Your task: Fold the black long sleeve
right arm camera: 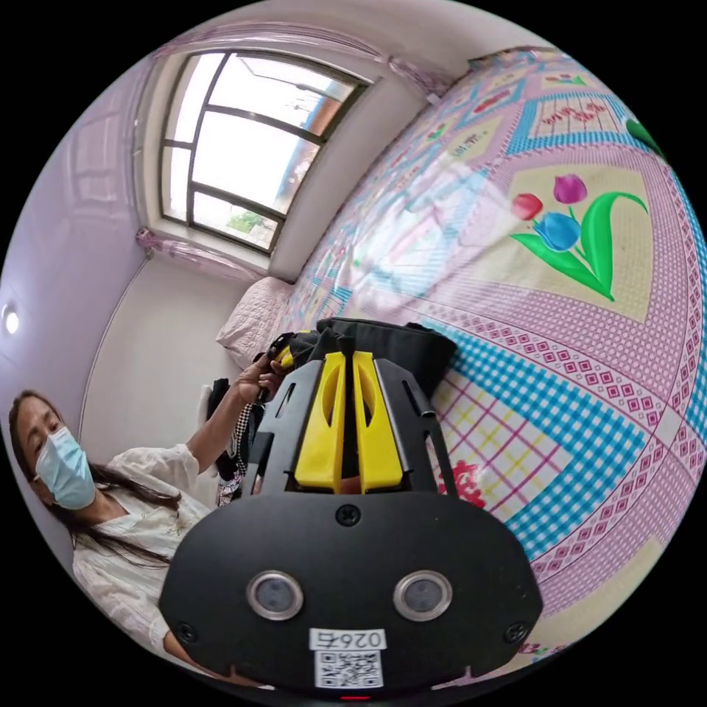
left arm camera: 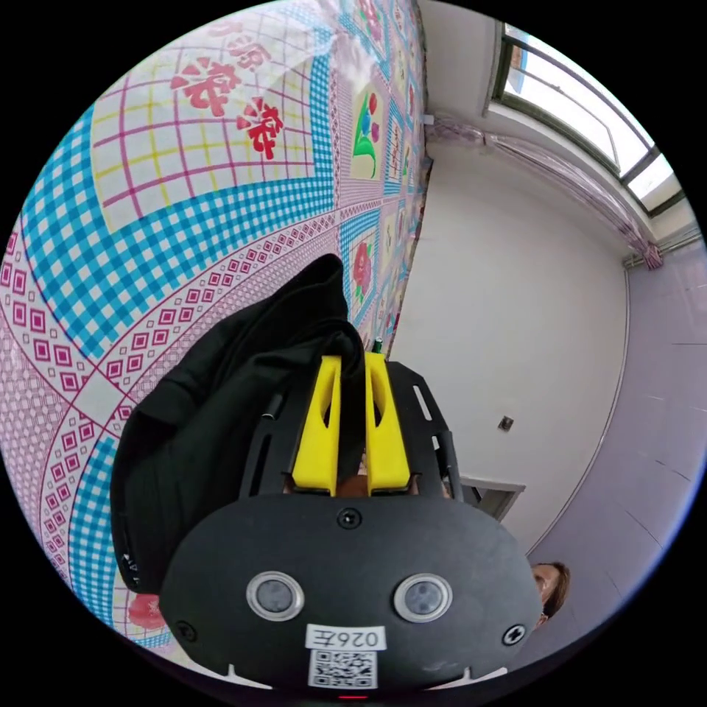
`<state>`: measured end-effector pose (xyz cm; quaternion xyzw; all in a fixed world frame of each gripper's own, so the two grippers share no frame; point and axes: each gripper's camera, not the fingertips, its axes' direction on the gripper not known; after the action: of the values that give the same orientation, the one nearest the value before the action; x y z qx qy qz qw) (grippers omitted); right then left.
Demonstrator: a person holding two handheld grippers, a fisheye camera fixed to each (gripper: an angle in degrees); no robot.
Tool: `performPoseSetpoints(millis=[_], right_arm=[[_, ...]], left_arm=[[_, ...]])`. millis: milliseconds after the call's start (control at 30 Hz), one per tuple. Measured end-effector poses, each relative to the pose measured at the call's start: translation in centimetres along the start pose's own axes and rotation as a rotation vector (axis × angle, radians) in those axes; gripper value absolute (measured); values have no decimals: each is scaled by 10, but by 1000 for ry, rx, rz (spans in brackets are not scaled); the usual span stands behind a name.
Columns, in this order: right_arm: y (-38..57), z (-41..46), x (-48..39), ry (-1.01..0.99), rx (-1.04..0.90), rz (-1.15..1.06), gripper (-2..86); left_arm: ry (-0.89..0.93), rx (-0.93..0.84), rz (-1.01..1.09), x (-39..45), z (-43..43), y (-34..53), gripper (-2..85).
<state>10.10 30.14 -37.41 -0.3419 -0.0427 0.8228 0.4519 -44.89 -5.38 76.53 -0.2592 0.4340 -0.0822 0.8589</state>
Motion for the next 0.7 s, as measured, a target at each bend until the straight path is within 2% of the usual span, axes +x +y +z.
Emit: performPoseSetpoints(millis=[100,200,333,400,467,533,600,667,700], right_arm=[[-11,6,22,-28,-23,39,-15],[-15,8,35,-83,-24,55,-15],[-16,4,30,-162,28,44,-14],[-19,5,24,-130,22,24,-15],[-21,14,23,-29,-19,38,-15],[-16,14,22,-54,6,46,-15],[-6,10,18,-74,51,47,-14],[4,11,16,19,58,48,-9],[6,14,18,63,38,60,-7]], left_arm=[[98,22,31,-8,3,-9,60],[103,60,150,2,3,-6,4],[-72,-57,327,23,47,9,-8],[-122,-129,413,29,77,10,-9],[-257,-205,472,30,110,6,-9],[-479,-214,537,26,141,-6,-10],[-591,-187,565,19,151,-17,-10],[-550,-214,553,3,158,-32,-10],[-473,-195,486,-8,156,-39,-10]])
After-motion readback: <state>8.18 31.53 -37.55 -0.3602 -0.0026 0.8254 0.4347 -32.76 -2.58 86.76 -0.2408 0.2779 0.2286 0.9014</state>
